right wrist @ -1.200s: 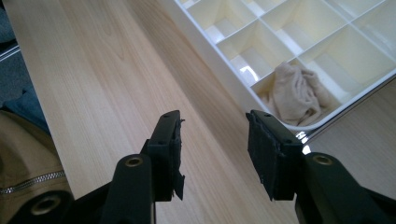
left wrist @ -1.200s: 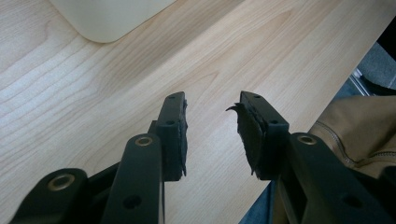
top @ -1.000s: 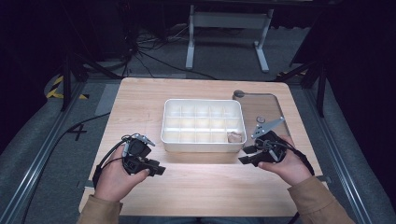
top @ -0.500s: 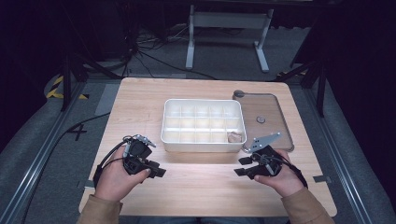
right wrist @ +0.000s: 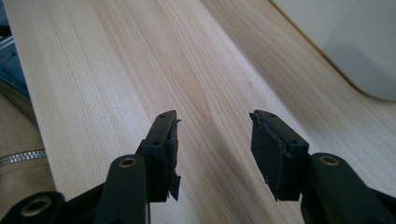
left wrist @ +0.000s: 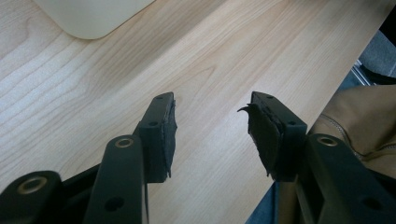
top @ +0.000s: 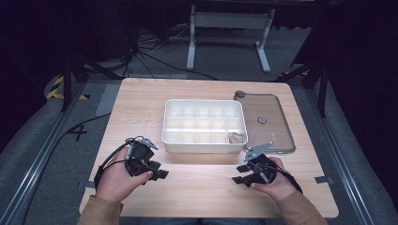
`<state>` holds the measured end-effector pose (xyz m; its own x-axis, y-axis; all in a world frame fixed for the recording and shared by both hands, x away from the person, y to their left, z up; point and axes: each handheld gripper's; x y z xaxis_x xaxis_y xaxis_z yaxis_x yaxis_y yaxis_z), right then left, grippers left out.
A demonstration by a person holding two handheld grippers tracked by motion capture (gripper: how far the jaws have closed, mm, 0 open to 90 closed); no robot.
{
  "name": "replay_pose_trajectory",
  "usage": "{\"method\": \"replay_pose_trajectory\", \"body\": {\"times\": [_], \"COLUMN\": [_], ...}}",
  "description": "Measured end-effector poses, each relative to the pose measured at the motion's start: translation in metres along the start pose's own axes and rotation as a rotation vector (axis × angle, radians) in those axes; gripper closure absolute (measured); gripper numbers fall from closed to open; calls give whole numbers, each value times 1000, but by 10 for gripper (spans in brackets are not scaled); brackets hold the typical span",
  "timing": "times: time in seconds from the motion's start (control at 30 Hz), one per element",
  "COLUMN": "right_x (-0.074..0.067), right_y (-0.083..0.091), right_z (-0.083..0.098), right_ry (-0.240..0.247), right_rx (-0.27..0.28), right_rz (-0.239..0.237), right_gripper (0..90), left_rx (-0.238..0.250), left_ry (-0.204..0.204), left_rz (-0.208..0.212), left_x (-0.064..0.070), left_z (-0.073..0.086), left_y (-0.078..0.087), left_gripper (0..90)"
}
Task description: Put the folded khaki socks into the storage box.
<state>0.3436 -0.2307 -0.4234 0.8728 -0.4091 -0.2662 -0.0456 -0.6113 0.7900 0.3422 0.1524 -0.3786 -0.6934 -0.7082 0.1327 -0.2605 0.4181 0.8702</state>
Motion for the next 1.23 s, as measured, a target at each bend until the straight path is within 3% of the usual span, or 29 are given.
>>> {"method": "replay_pose_trajectory", "body": {"times": [0.23,0.63,1.23], "right_x": [-1,-7,0], "right_y": [-10,-21,-18], "right_z": [4,11,16], "right_ry": [9,84,56], "right_rx": [-13,12,44], "right_rz": [13,43,65], "right_gripper": [513,485,482], "left_rx": [-24,-30,-38], "left_ry": [-19,-74,-91], "left_rz": [3,12,10], "left_x": [1,2,2], "left_z": [2,6,7], "left_y": [-7,-20,-26], "left_gripper": [494,436,400]}}
Point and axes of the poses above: each handheld gripper's, and its own axes: y roughly backward along the jaws, z roughly out of its underside, x roughly to its right, and after that the axes turned 11 degrees about -z, right-handed
